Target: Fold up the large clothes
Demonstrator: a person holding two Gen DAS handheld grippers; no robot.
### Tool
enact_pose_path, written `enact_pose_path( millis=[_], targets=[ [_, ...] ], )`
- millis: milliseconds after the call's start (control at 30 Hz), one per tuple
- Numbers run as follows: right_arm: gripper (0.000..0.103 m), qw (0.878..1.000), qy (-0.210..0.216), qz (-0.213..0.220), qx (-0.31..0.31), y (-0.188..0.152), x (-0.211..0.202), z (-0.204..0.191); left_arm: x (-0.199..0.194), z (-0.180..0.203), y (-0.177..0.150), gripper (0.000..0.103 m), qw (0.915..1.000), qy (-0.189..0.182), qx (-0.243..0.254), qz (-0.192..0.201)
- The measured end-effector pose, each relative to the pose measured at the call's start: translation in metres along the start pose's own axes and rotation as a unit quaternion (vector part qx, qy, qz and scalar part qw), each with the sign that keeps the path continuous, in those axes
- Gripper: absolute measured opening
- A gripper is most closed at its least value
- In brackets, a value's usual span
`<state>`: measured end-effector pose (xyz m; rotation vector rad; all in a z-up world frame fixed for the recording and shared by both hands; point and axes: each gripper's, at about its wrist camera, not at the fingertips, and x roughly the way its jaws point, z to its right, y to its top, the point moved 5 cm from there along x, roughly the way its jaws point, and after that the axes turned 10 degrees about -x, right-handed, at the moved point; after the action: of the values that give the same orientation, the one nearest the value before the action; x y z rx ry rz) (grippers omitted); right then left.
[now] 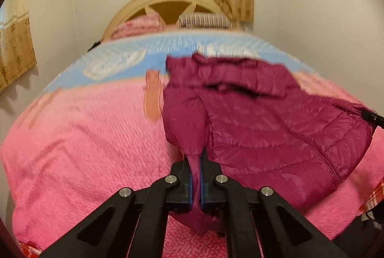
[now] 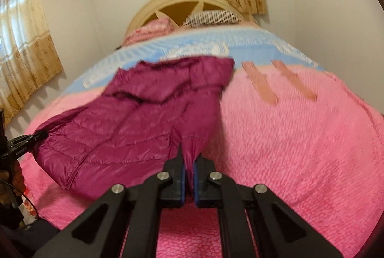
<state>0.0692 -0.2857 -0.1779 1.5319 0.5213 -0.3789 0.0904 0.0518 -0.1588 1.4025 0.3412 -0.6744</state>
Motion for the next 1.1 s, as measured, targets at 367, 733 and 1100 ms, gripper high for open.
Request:
enact_pose_path(
  millis=[367, 733, 1100],
  targets=[
    [0.006, 0.990, -0.005, 0.141, -0.002, 0.072, -0.104, -0.006, -0.091, 0.017, 0.065, 0.002, 0.9922, -0.039, 0.016, 0.117],
    [0.006, 0.993, -0.023, 0.090, 0.078, 0.110, 0.060, 0.057, 0.100, 0.008, 0.113, 0.003, 0.9982, 0.031, 0.014, 0.050],
    [0.006, 0.993, -0.060, 0.047, 0.085, 0.121, 0.141, 0.090, 0.187, -0.002, 0.145, 0.031, 0.9964, 0.044, -0.060, 0.041]
  ],
)
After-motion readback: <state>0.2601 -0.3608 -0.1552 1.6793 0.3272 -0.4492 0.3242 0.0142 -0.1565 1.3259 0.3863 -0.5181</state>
